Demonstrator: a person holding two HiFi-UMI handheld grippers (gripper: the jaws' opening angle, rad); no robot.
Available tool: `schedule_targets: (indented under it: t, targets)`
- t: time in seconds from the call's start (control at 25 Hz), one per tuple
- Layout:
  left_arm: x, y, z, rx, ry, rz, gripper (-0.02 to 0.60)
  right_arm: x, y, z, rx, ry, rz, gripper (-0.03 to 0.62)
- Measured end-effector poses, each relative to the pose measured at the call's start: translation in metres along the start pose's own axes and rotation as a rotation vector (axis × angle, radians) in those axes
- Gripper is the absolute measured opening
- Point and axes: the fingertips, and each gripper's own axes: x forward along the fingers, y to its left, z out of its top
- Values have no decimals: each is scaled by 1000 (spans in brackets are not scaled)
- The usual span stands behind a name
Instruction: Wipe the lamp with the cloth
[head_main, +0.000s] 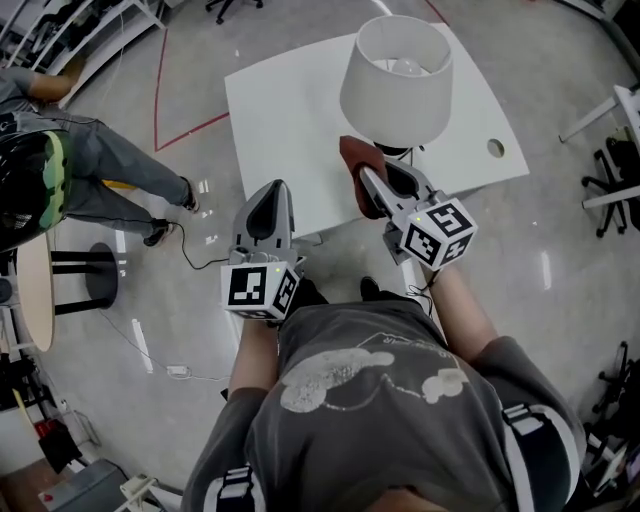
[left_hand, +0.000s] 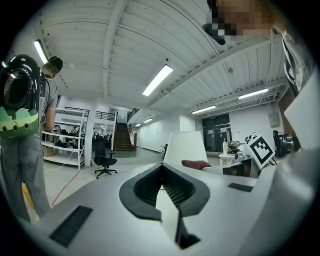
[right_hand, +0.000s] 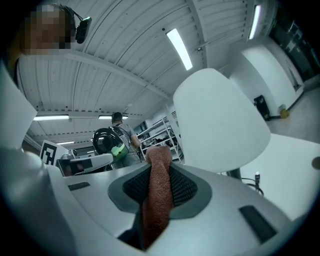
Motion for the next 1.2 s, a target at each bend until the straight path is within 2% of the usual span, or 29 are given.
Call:
schedule_targets:
  t: [0.16, 0.56, 0.8, 1.04, 1.2]
  targets:
    - [17, 23, -2, -7, -4, -57, 8, 21, 6, -2, 0, -15, -34, 86]
    - [75, 71, -3, -2, -26, -269, 8, 70, 18, 7, -31, -81, -181, 86]
    - [114, 89, -1, -2, -16, -414, 8, 96, 5, 24, 22, -174, -382, 86]
    - [132, 95, -2, -11, -14, -561, 8, 108, 9, 40, 31, -280, -565, 86]
    - [144, 91, 4, -32, -24, -651, 8, 104, 4, 56, 14, -364, -746, 86]
